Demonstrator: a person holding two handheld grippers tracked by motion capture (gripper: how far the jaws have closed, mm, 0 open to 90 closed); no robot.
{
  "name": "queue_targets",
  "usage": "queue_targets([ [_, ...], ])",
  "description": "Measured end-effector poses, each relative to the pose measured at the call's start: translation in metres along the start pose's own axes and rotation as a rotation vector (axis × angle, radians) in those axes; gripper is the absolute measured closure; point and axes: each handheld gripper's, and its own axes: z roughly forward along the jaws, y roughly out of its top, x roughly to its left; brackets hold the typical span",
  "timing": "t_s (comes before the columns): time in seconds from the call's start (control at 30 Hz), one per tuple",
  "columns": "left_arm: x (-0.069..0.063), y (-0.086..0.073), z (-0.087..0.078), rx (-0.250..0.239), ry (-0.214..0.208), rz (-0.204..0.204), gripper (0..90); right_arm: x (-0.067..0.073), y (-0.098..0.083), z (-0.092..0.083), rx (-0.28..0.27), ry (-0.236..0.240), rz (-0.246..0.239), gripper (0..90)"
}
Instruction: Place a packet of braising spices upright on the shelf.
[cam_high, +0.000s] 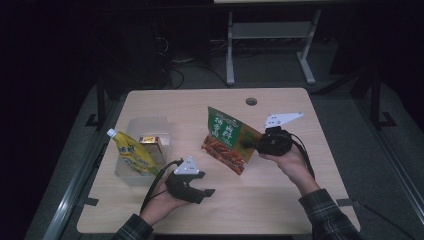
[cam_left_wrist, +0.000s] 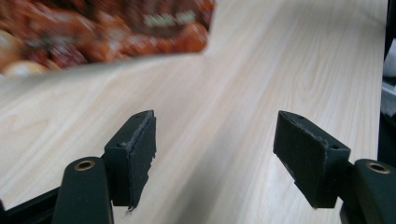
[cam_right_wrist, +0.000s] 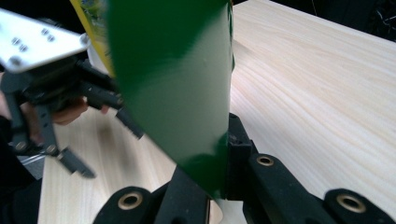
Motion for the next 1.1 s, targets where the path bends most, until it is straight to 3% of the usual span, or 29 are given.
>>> queue_targets([
  [0.27, -0.004, -0.006, -0.002, 0.01, -0.024, 0.011, 27.2, -0.004, 0.026, 0.016, 0.009, -0.015, -0.003, 89.6],
  [0.57, -0.005, -0.004, 0.007, 0.034, -0.042, 0.044, 25.4, -0.006, 0.065, 0.035, -0.01, 0.006, -0.014, 89.6],
  [0.67, -0.006, -0.005, 0.009, 0.042, -0.051, 0.038, 25.0, -0.005, 0.079, 0.043, -0.02, 0.012, -0.023, 89.6],
  [1.1, -0.004, -0.006, 0.008, 0.043, -0.056, 0.04, 24.2, 0.008, 0.142, 0.104, -0.039, 0.054, -0.047, 89.6],
])
